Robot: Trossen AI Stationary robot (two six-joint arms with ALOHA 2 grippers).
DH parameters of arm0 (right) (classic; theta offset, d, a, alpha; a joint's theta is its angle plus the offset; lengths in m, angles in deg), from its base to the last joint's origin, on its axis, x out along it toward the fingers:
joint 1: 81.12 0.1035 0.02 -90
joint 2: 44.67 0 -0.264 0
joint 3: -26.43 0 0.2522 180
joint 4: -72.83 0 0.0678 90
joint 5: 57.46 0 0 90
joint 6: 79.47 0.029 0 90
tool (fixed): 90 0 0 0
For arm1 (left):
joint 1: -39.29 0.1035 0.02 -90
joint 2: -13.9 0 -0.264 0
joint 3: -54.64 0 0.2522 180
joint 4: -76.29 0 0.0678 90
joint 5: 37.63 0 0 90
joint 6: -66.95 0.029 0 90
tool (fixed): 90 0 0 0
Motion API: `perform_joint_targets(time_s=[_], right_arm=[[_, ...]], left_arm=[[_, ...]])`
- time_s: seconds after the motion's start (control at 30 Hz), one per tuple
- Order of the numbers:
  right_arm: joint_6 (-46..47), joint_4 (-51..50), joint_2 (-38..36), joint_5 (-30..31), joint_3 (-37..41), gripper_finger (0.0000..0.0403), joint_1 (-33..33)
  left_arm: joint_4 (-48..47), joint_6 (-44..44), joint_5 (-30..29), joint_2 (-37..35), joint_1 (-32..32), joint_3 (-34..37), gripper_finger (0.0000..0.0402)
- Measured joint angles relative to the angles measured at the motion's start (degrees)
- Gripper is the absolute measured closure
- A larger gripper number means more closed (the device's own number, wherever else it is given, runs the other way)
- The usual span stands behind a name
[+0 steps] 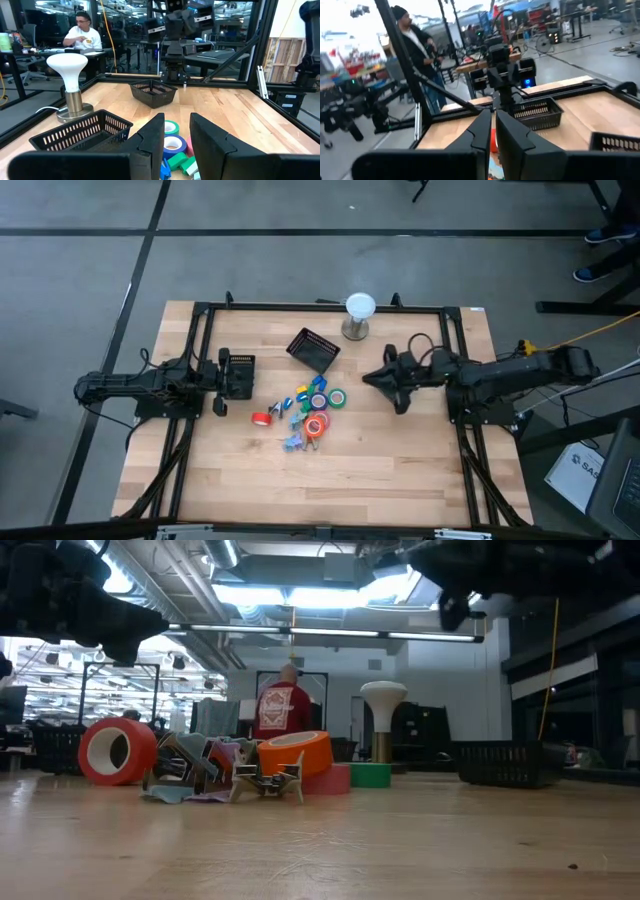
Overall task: Pick and place Stapler, Stapler remover, tape
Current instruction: Put the green tape into the right black bin
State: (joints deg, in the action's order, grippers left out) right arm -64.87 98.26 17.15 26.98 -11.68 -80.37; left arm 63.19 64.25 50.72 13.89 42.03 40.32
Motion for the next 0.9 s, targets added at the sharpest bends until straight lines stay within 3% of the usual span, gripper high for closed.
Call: perform_joint_targets(time_s=[0.17,0.5,0.9], right_arm=[[-0.4,-9.1,7.2,0.0,-8.3,0.0371,0.7],[1.5,-40.9,16.4,0.0,-25.3,0.0371,0.7],[-6.0,-43.9,20.1,0.0,-27.7,0.0371,0.7]], left_arm=[[0.0,0.0,0.0,0.0,0.0,0.0,0.0313],[0.0,0.0,0.0,0.0,0.0,0.0,0.0313],[0.0,0.0,0.0,0.0,0.0,0.0,0.0313]])
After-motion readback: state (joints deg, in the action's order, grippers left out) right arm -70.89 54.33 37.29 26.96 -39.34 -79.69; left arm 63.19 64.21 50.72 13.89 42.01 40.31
